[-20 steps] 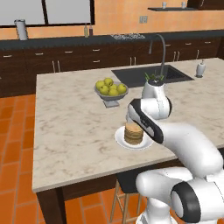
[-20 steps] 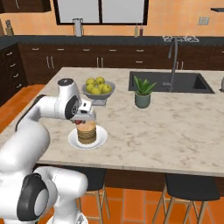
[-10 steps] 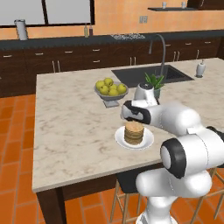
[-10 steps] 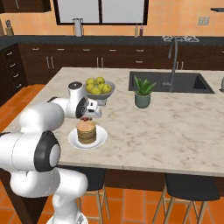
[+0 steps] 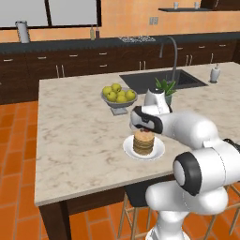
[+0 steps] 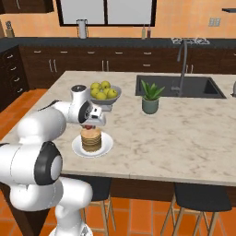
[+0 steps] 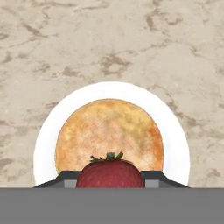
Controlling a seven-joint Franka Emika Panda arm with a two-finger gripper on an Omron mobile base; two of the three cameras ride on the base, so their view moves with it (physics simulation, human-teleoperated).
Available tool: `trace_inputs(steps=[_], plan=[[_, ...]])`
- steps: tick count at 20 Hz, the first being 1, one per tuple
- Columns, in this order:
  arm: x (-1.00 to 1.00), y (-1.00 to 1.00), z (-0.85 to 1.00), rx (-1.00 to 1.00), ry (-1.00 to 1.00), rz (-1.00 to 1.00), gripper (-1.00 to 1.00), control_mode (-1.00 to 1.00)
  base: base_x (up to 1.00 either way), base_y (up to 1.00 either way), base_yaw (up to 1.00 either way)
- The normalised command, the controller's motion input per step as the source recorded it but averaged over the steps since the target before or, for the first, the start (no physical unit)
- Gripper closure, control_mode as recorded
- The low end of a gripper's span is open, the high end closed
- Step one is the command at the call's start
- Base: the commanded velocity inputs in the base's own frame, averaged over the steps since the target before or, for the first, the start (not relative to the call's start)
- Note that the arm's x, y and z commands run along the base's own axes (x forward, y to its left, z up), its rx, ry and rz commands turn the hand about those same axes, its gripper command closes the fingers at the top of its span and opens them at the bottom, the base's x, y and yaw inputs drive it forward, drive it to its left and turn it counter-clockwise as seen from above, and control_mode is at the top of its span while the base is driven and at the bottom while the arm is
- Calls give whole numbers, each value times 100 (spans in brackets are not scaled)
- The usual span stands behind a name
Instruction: Take the strawberry from the fridge and place it on top of the pancake, located on the dining counter.
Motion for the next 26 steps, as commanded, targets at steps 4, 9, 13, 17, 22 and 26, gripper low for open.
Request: trace_inputs(steps=[4,9,13,17,22,26], plan=[[10,6,-6,0,1,0,100,-100,0,0,0],[7,2,-27,0,0,0,100,-100,0,0,0],[4,-3,-23,0,0,0,100,-100,0,0,0],[8,-3,-19,0,-1,0,100,-100,0,0,0],[5,0,-6,0,0,0,-100,-100,0,0,0],[0,0,0,0,0,0,-100,-100,0,0,0]])
